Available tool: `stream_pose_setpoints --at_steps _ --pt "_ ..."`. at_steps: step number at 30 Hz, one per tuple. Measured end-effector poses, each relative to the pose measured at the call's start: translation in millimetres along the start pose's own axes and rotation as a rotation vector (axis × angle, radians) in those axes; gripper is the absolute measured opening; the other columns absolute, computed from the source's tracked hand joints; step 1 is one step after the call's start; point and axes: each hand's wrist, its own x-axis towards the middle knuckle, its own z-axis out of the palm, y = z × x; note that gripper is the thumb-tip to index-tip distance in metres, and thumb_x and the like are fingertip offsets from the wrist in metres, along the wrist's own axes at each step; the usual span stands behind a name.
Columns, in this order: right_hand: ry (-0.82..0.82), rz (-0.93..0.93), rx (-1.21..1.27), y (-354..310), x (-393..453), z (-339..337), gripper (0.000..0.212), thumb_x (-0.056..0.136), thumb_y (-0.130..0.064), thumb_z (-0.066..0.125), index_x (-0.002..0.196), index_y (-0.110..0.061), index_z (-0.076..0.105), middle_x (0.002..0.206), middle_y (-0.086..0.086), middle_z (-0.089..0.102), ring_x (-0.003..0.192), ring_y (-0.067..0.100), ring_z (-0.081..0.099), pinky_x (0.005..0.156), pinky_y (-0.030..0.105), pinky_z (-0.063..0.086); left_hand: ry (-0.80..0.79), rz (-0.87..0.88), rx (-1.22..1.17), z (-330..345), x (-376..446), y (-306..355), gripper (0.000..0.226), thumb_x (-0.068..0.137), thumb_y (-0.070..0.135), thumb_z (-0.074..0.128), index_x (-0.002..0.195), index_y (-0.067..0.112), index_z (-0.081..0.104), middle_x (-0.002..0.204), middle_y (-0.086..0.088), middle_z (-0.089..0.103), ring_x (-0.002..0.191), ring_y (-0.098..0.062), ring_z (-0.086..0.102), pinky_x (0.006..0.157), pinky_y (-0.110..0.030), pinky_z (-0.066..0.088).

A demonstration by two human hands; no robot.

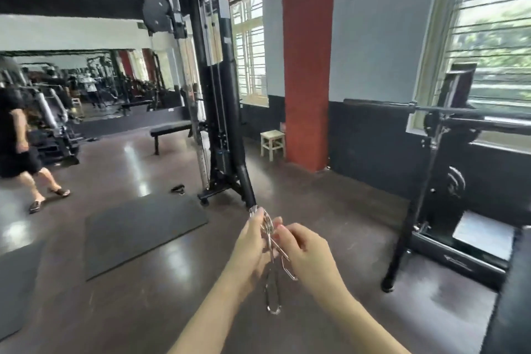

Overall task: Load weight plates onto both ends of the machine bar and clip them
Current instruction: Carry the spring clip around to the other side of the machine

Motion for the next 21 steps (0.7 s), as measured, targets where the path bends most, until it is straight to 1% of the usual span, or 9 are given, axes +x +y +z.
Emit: stream_pose_setpoints --at_steps 2,3,4,6,8,10,14,18,21 --pt "0.228 -0.016 -0.163 30 59 -12 0.02 0.096 -0.032 0.058 0.081 -0.028 0.07 0.086 -0.01 0.063 0.09 0.008 0.054 0.078 0.025 0.044 -0.091 -0.016 0.005 14 64 -1 0.041 0.105 0.045 0.042 0.12 0.012 0.06 0.109 -0.008 0.078 0.103 -0.026 0.074 0.1 -0.053 0.053" --pt "0.285 0.012 -0.216 43 88 -20 0.017 0.096 -0.036 0.058 0.086 -0.029 0.07 0.092 -0.012 0.061 0.096 0.009 0.052 0.08 0.025 0.043 -0.145 -0.013 0.021 22 96 0 0.044 0.105 0.046 0.039 0.123 0.012 0.06 0.111 -0.008 0.077 0.107 -0.027 0.073 0.102 -0.054 0.051" --pt "0.287 0.07 -0.238 55 115 -29 0.021 0.095 -0.044 0.057 0.089 -0.028 0.069 0.094 -0.012 0.061 0.098 0.009 0.052 0.079 0.023 0.042 -0.203 -0.006 0.039 32 127 2 0.047 0.106 0.047 0.035 0.124 0.012 0.06 0.113 -0.008 0.077 0.109 -0.027 0.072 0.103 -0.053 0.05" --pt "0.197 0.22 -0.157 77 167 -45 0.043 0.093 -0.059 0.05 0.088 -0.02 0.069 0.083 -0.009 0.067 0.084 0.006 0.06 0.073 0.023 0.045 -0.3 0.001 0.09 59 189 8 0.052 0.107 0.047 0.027 0.124 0.013 0.062 0.114 -0.005 0.077 0.11 -0.022 0.071 0.102 -0.043 0.049" --pt "0.17 0.325 -0.016 97 216 -61 0.058 0.089 -0.066 0.05 0.083 -0.011 0.067 0.07 -0.008 0.069 0.064 0.007 0.061 0.066 0.029 0.047 -0.362 -0.011 0.122 93 244 15 0.055 0.107 0.048 0.023 0.123 0.016 0.064 0.113 -0.001 0.078 0.111 -0.018 0.07 0.096 -0.035 0.046" --pt "0.184 0.313 0.019 112 260 -77 0.057 0.091 -0.062 0.052 0.077 -0.009 0.066 0.062 -0.007 0.064 0.054 0.008 0.055 0.059 0.03 0.042 -0.427 -0.038 0.142 127 296 20 0.057 0.106 0.05 0.022 0.123 0.018 0.066 0.111 0.0 0.078 0.107 -0.018 0.07 0.092 -0.034 0.046" --pt "0.314 0.259 -0.041 132 345 -114 0.048 0.101 -0.044 0.054 0.073 -0.008 0.068 0.049 -0.009 0.051 0.048 0.007 0.043 0.054 0.026 0.036 -0.512 -0.101 0.149 189 394 30 0.055 0.106 0.05 0.028 0.119 0.016 0.069 0.104 -0.004 0.079 0.094 -0.023 0.075 0.085 -0.036 0.055" --pt "0.478 0.23 -0.129 159 433 -151 0.046 0.101 -0.038 0.056 0.061 -0.017 0.064 0.045 -0.011 0.042 0.045 0.003 0.036 0.05 0.018 0.029 -0.602 -0.03 0.26 248 492 36 0.049 0.106 0.05 0.034 0.112 0.017 0.069 0.099 -0.004 0.08 0.091 -0.025 0.077 0.088 -0.037 0.055" --pt "0.625 0.223 -0.145 180 493 -177 0.046 0.101 -0.035 0.055 0.058 -0.02 0.057 0.048 -0.009 0.043 0.047 0.004 0.037 0.052 0.019 0.029 -0.729 0.006 0.322 296 560 38 0.041 0.107 0.045 0.036 0.115 0.016 0.064 0.097 -0.002 0.08 0.084 -0.021 0.078 0.078 -0.034 0.059"
